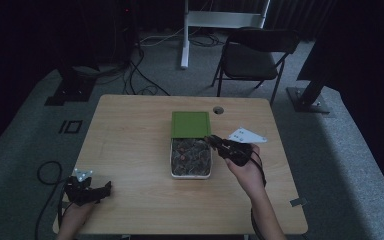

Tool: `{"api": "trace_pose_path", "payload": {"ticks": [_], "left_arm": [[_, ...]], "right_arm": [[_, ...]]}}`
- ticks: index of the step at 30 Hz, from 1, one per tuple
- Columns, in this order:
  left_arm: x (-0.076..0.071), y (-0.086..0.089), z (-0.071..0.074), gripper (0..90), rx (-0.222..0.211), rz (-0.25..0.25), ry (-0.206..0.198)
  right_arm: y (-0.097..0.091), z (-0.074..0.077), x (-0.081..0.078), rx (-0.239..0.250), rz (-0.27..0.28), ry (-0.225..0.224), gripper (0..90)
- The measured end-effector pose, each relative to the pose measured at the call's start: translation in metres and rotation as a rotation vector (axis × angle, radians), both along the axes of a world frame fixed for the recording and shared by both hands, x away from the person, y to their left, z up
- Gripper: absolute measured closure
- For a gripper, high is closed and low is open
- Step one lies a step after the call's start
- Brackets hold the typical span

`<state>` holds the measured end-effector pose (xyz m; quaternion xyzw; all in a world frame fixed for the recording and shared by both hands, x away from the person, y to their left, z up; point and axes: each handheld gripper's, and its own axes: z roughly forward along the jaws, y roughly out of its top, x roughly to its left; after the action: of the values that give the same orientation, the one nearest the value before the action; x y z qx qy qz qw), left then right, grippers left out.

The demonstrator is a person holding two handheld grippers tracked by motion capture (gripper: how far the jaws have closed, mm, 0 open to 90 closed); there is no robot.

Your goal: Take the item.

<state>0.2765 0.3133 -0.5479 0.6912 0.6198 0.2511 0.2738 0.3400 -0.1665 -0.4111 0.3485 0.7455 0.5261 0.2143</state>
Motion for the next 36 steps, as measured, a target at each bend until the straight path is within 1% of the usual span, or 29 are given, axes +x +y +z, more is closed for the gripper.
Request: {"api": "trace_pose_path", "payload": {"ticks": [5, 6, 8, 14, 15, 16, 21, 22, 31, 32, 33, 36], "left_arm": [[0.000, 0.000, 0.000, 0.5, 0.000, 0.000, 0.000], [0.000, 0.000, 0.000, 0.5, 0.000, 0.000, 0.000], [0.000, 0.000, 0.000, 0.5, 0.000, 0.000, -0.002], [0.000, 0.000, 0.000, 0.5, 0.000, 0.001, -0.002], [0.000, 0.000, 0.000, 0.5, 0.000, 0.001, -0.002], [0.000, 0.000, 0.000, 0.5, 0.000, 0.000, -0.001], [0.000, 0.000, 0.000, 0.5, 0.000, 0.001, -0.001], [0.000, 0.000, 0.000, 0.5, 0.000, 0.000, -0.001], [0.000, 0.000, 0.000, 0.5, 0.000, 0.000, -0.001], [0.000, 0.000, 0.000, 0.5, 0.000, 0.000, -0.001], [0.000, 0.000, 0.000, 0.5, 0.000, 0.000, -0.001], [0.000, 0.000, 0.000, 0.5, 0.000, 0.000, -0.001]], "right_arm": [[-0.015, 0.003, 0.002, 0.006, -0.031, -0.006, 85.1], [-0.015, 0.003, 0.002, 0.006, -0.031, -0.006, 85.1], [-0.025, 0.005, 0.003, 0.010, -0.052, -0.009, 85.1], [-0.040, 0.006, 0.006, 0.012, -0.085, -0.010, 85.2], [-0.040, 0.006, 0.006, 0.012, -0.085, -0.010, 85.2], [-0.045, 0.006, 0.007, 0.014, -0.098, -0.011, 85.2], [-0.054, 0.006, 0.010, 0.020, -0.117, -0.006, 85.2], [-0.059, 0.006, 0.011, 0.022, -0.132, -0.006, 85.2], [-0.080, 0.004, 0.020, 0.027, -0.193, -0.001, 85.2], [-0.080, 0.004, 0.020, 0.027, -0.193, -0.001, 85.2], [-0.084, 0.005, 0.022, 0.032, -0.210, -0.006, 85.2], [-0.091, 0.007, 0.024, 0.036, -0.233, -0.006, 85.2]]}}
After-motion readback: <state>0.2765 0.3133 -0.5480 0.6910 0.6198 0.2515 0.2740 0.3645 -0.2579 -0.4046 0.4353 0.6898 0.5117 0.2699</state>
